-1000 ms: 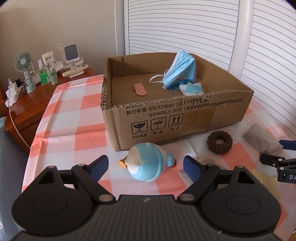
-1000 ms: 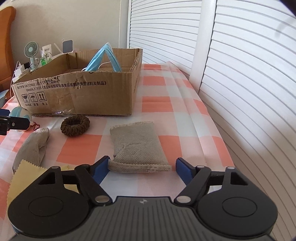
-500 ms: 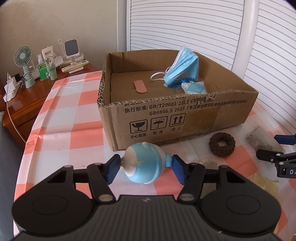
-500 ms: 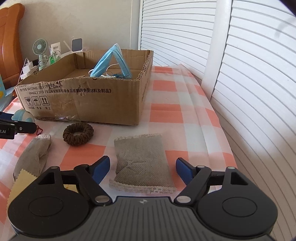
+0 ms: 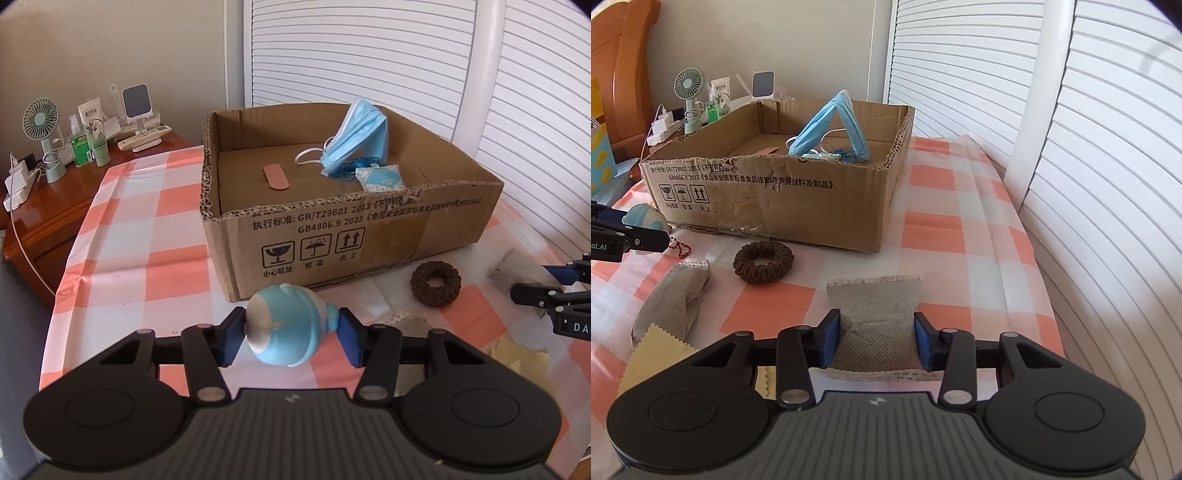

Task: Organize soft objects
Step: 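Lift the grey pouch with the right gripper while the left gripper carries the toy to the box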

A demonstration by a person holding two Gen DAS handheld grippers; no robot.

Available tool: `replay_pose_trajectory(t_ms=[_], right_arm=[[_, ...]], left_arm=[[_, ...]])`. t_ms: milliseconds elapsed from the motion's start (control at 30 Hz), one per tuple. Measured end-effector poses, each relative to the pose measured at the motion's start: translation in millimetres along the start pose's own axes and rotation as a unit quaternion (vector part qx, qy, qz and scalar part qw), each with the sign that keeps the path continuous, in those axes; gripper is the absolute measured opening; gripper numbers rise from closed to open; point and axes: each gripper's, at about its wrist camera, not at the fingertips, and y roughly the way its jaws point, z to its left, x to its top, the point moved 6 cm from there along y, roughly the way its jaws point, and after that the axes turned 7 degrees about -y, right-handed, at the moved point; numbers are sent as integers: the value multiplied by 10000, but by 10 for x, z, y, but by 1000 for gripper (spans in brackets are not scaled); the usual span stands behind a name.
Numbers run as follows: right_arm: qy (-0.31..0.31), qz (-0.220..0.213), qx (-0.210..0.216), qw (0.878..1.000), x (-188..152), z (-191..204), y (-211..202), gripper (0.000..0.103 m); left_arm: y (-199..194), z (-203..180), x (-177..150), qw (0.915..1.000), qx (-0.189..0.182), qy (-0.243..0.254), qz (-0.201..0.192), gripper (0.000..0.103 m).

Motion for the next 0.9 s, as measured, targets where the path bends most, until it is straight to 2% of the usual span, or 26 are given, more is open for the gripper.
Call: replay_pose_trajectory(t_ms=[100,200,300,333,367,400,433,633,733,767,800,900], right_arm=[[-77,-20,70,9999,7,4,-79,44],[-212,-37,127,9997,26,14,-165,37],[-376,61,112,9992,19,22,-192,38],[-368,17,87,9993,13,14,-204,45],[-335,11,100,9994,6,6,-206,61],[-315,40,192,9993,-2,8,-196,68],[-288,24,290,9992,-10,12,-183,70],[-228,213,317,9990,-64,45,12,70],[-348,228,211,9989,-64,54,58,68],[-371,216,207,9989,-57,53,55,58],[-397,214,206,9988,-47,51,49,53],[-437,190,165,9987,-29,39,25,45]], left_arm=[[-104,-15,11,9998,-53,164,32,53],[-209,-21,18,9995,-143,271,92,53],[-294,-27,19,9990,-142,415,101,53],[-314,-29,17,9989,-133,447,92,53],[-327,-31,9,9988,-140,462,98,53],[-337,-36,-2,9987,-152,465,107,53],[-345,-41,-15,9987,-169,460,116,53],[-338,-84,-73,9984,-287,431,209,53],[-334,-86,-86,9983,-347,388,251,53],[-332,-84,-83,9983,-356,384,259,53],[-334,-83,-82,9982,-371,380,262,53],[-339,-77,-71,9981,-411,371,281,53]])
